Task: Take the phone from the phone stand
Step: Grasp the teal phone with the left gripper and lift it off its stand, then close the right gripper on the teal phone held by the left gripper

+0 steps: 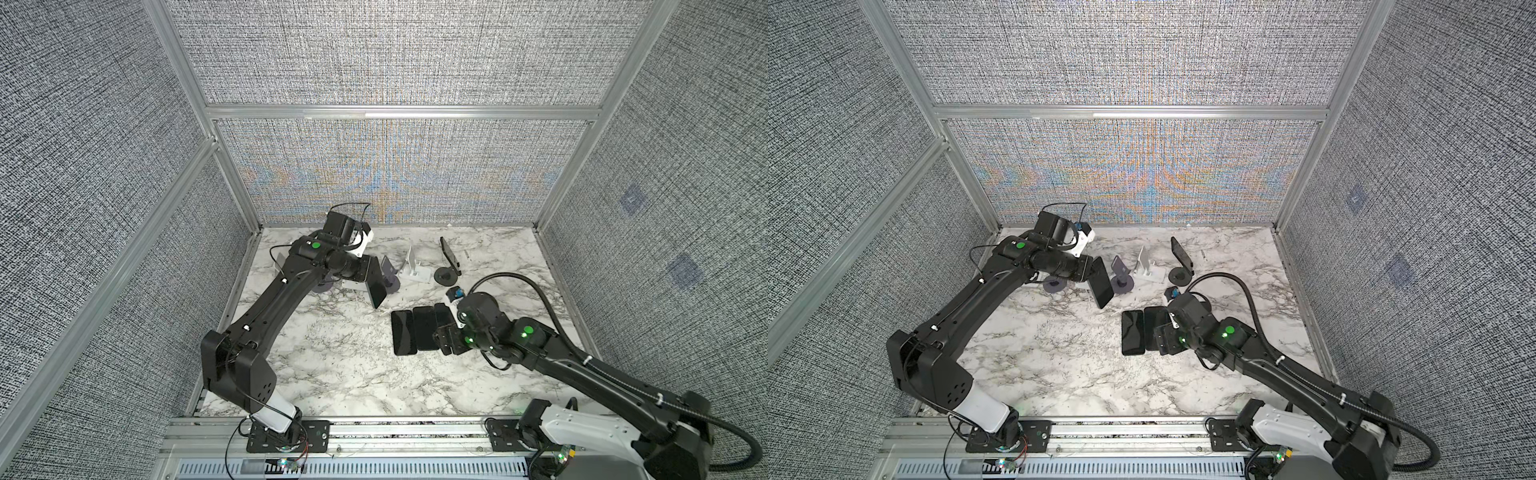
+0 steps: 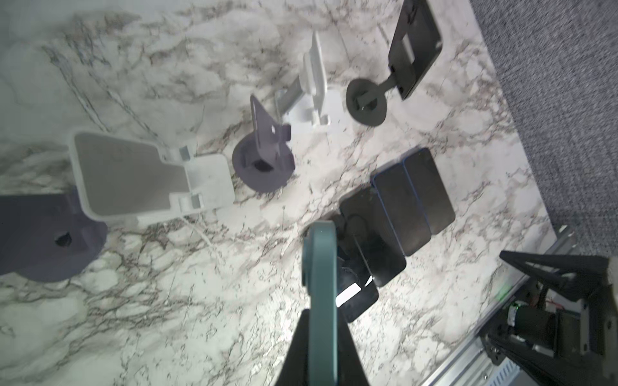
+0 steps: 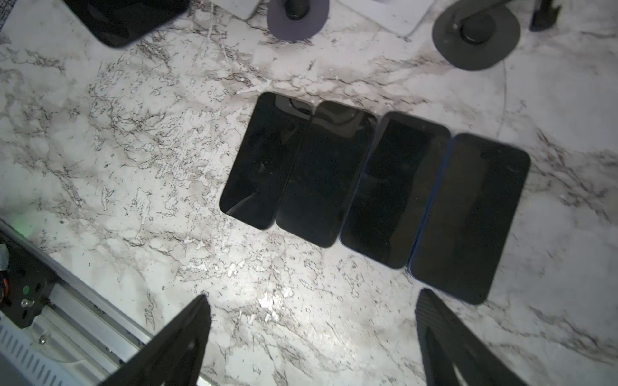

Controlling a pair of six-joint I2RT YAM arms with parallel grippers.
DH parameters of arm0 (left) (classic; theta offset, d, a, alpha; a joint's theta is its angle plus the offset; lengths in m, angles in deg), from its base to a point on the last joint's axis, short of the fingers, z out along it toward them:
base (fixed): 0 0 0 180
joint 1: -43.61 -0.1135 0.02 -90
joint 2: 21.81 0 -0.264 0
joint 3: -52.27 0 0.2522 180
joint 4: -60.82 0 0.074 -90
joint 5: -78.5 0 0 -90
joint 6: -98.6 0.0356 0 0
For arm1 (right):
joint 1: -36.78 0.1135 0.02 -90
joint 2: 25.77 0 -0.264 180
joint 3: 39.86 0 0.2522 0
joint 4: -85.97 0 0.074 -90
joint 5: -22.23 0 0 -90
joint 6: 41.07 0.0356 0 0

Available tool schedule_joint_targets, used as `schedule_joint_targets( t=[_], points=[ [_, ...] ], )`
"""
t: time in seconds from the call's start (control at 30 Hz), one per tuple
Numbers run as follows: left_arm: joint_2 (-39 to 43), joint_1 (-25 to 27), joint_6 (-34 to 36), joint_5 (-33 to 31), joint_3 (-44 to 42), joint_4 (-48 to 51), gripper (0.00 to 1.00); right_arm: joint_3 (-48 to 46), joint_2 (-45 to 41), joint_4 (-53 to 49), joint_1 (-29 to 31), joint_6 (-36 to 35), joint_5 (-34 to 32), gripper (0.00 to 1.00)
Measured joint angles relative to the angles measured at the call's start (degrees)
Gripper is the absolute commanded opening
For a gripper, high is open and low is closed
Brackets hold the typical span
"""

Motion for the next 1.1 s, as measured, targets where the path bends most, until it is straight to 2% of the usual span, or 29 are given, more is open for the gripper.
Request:
schedule_joint_targets(
  t=[0.13,0.23,0.43,0.57,0.77,1.1],
  points=[
    [0.09,-1.68,0.50,5.25,-7.41,0.28,0.00,4.33,7.02,3.10,2.03,-1.73,0.04,0.70],
    [-2.36,-2.99,0.50,10.88,-9.25,0.28,0.00,9.16,12.74,4.83,2.62,-2.45,0.22,0.68],
    [-9.62,-6.14,0.57,24.48,-9.05,-1.03,0.00,14.58,22.56,9.16,4.24,-3.13,3.34,0.86],
    [-10.43,-6.08,0.55,30.01,-9.09,-1.60,0.00,16.39,26.62,12.79,4.63,-2.80,6.08,0.90],
    [-10.80,-6.21,0.52,33.86,-9.27,-2.34,0.00,17.88,30.27,15.56,4.83,-1.90,8.09,0.89],
    [-10.91,-6.19,0.59,35.54,-9.29,-2.43,0.00,18.36,31.93,16.06,4.44,-1.05,8.46,0.75]
  ],
)
